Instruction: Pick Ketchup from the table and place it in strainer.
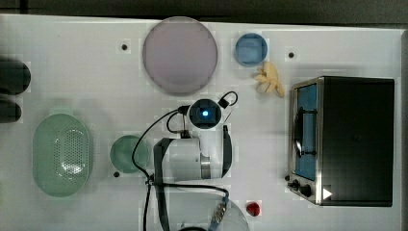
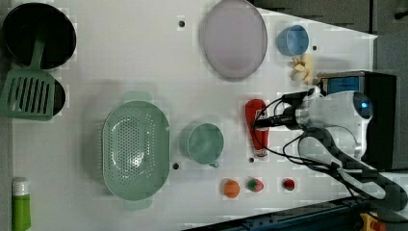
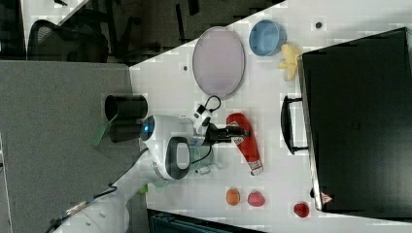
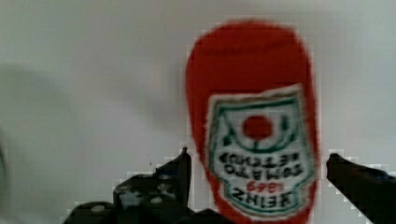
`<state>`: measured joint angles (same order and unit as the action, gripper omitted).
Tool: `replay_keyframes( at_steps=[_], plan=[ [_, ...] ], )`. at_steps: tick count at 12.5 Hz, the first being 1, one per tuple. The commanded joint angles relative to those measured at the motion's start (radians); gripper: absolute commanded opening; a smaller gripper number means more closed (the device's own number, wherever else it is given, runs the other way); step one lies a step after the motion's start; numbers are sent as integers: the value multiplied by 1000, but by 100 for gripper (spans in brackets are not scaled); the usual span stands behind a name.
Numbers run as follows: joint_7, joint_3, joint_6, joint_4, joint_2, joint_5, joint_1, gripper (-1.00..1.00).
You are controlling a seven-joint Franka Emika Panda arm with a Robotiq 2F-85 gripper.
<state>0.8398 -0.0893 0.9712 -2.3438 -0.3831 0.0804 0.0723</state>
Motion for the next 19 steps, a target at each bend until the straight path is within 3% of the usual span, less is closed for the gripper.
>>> replay_keyframes(
  at_steps=[1,2,5,9,13,16,19],
  plan=[
    [35,2,35,4,-14,8,-10,100],
    [35,1,46,4,-19,8,-11,92],
    [35,3,63,0,-10,8,-11,26],
    [27,0,35,-1,125,6,-11,26],
    [8,-32,-249,36,361,-1,-16,26],
    [-16,-98,-446,113,466,-68,-40,26],
    [-100,-190,-504,182,477,-161,-73,26]
  ],
)
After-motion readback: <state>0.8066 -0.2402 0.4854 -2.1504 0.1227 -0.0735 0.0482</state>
